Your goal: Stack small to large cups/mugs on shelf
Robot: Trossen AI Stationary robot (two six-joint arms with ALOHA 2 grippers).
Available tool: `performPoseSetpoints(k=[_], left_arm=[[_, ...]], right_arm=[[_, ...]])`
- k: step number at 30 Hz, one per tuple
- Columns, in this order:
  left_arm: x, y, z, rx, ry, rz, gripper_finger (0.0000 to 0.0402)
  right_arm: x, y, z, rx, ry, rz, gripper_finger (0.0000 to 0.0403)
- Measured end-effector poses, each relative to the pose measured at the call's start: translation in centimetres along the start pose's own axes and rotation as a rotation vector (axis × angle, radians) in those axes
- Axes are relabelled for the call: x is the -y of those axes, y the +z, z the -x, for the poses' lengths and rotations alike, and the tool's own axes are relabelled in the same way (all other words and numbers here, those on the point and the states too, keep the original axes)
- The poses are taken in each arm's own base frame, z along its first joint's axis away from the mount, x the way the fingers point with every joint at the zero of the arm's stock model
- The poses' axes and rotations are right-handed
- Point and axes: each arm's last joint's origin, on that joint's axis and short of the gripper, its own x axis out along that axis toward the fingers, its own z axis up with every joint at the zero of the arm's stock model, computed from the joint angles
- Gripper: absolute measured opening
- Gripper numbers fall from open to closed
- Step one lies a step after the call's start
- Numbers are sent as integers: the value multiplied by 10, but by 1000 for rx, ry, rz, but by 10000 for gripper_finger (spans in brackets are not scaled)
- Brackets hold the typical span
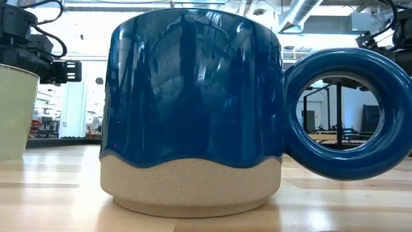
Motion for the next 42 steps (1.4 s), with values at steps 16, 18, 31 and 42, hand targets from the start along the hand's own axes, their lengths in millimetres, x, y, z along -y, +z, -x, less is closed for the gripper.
performPoseSetpoints(k=[16,18,31,42], left_arm=[[0,0,0,0,0,0,114],[0,0,0,0,0,0,114],[0,0,0,0,0,0,114],[0,0,0,0,0,0,114]], right_arm=[[0,0,0,0,0,0,265],[0,0,0,0,0,0,265],[0,0,0,0,0,0,265],[0,17,3,82,29,-56,265]])
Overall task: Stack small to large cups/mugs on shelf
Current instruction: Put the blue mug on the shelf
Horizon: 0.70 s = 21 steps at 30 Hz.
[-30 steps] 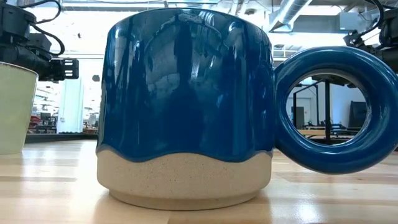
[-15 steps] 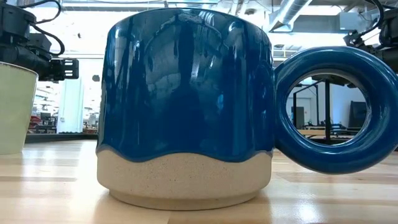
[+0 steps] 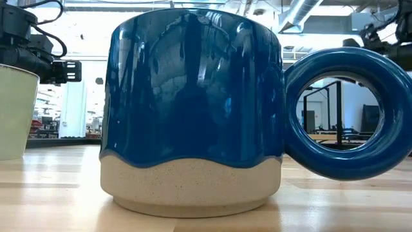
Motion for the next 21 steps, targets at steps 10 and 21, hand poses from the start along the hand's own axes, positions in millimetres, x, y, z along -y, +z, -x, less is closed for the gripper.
performPoseSetpoints(k=[10,21], left_arm=[[0,0,0,0,0,20,114],[0,0,0,0,0,23,114]], right_arm=[[-7,60,12,81,227,81,265],[-19,126,-2,-177,420,93,265]])
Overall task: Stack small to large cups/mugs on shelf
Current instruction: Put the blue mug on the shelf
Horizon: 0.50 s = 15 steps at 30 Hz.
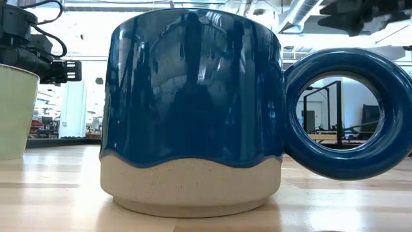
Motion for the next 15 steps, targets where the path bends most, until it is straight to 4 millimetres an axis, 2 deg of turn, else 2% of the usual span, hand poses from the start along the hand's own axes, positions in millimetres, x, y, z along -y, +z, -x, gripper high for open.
performPoseSetpoints(k=[4,8,11,15], left_arm=[[0,0,0,0,-1,1,114],[0,0,0,0,-1,14,114],[0,0,0,0,-1,41,114],[0,0,0,0,-1,52,114]], right_arm=[[-4,19,-21,-155,114,-11,265],[-18,33,-44,-277,254,3,265],[-36,41,-63,-345,321,22,265],[-69,47,-83,-402,425,64,265]])
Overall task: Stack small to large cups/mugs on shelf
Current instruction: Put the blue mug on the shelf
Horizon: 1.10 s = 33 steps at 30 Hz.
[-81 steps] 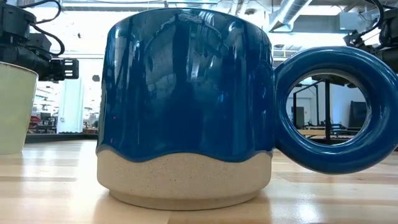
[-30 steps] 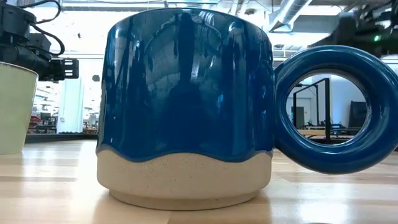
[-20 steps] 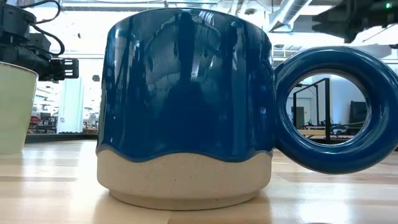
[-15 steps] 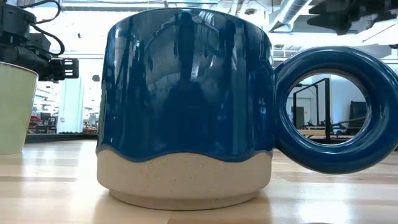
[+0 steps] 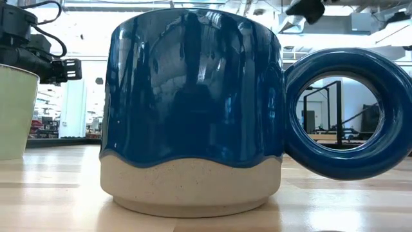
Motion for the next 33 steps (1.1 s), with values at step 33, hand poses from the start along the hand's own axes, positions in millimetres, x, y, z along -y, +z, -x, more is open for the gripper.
performPoseSetpoints(k=[33], left_arm=[[0,0,0,0,0,-6,114]], right_arm=[[-169,-33,-156,-395,181,-580,265]])
